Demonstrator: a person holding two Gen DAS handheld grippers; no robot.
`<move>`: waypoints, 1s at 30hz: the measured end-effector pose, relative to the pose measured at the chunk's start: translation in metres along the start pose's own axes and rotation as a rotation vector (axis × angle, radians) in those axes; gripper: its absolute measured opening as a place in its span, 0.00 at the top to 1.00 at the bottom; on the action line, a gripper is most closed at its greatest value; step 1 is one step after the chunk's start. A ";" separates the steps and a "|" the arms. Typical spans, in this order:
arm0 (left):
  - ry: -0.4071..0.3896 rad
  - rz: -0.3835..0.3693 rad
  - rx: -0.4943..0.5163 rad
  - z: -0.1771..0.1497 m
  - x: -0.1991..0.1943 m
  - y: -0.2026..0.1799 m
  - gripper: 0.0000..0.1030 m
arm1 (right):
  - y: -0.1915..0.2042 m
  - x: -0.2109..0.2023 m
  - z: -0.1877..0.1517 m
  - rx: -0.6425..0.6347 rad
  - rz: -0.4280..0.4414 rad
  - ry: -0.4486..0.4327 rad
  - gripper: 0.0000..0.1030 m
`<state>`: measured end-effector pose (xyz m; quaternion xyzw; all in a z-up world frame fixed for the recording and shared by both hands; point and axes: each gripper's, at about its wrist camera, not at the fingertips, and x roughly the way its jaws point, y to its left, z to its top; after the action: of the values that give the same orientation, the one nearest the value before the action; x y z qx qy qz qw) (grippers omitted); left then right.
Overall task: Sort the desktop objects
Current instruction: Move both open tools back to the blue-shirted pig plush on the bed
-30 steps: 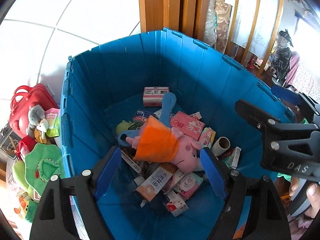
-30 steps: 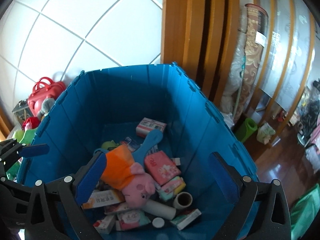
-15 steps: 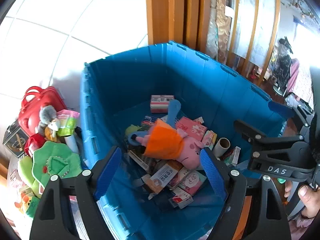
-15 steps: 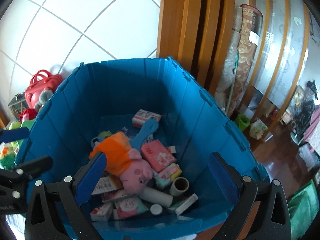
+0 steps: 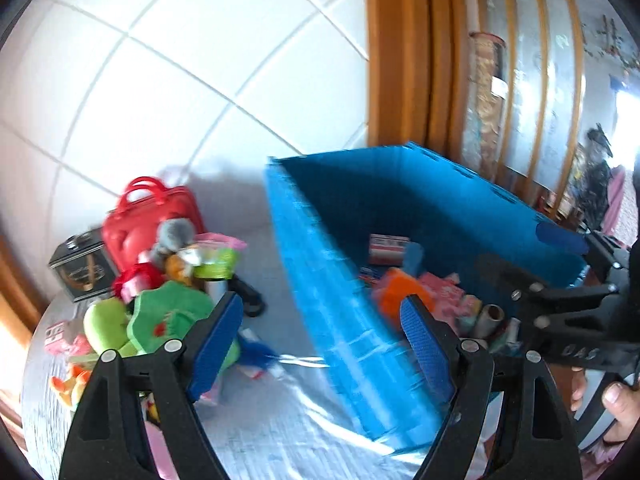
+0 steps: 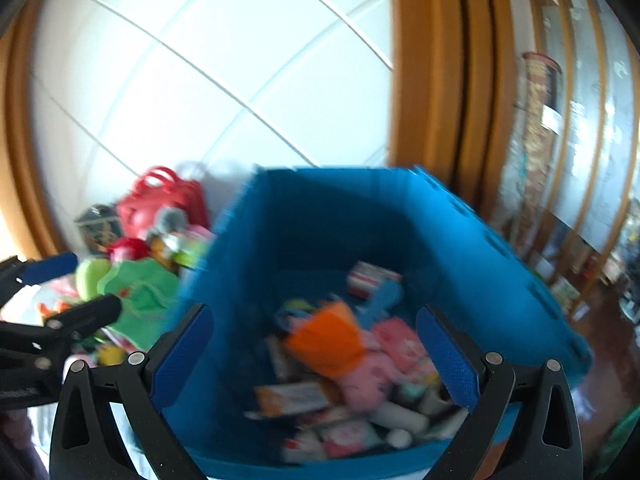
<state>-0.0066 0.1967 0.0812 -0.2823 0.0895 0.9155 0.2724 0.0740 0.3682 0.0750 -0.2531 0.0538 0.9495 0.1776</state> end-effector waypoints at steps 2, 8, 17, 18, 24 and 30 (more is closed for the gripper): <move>-0.004 0.017 -0.023 -0.008 -0.005 0.021 0.21 | 0.023 -0.003 0.005 -0.004 0.037 -0.045 0.00; 0.003 0.089 -0.138 -0.036 -0.020 0.106 0.21 | 0.091 -0.008 0.013 -0.039 0.174 -0.134 0.00; 0.071 0.286 -0.296 -0.108 -0.036 0.249 0.21 | 0.210 0.031 -0.009 -0.145 0.277 -0.069 0.00; 0.084 0.323 -0.295 -0.119 -0.036 0.265 0.21 | 0.223 0.038 -0.015 -0.153 0.288 -0.049 0.00; 0.266 0.368 -0.294 -0.184 -0.013 0.330 0.21 | 0.290 0.084 -0.055 -0.197 0.349 0.112 0.00; 0.386 0.299 -0.363 -0.246 0.011 0.368 0.21 | 0.340 0.124 -0.109 -0.228 0.345 0.292 0.00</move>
<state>-0.1010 -0.1841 -0.1246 -0.4789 0.0152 0.8758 0.0579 -0.1002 0.0688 -0.0776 -0.3928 0.0140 0.9192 -0.0264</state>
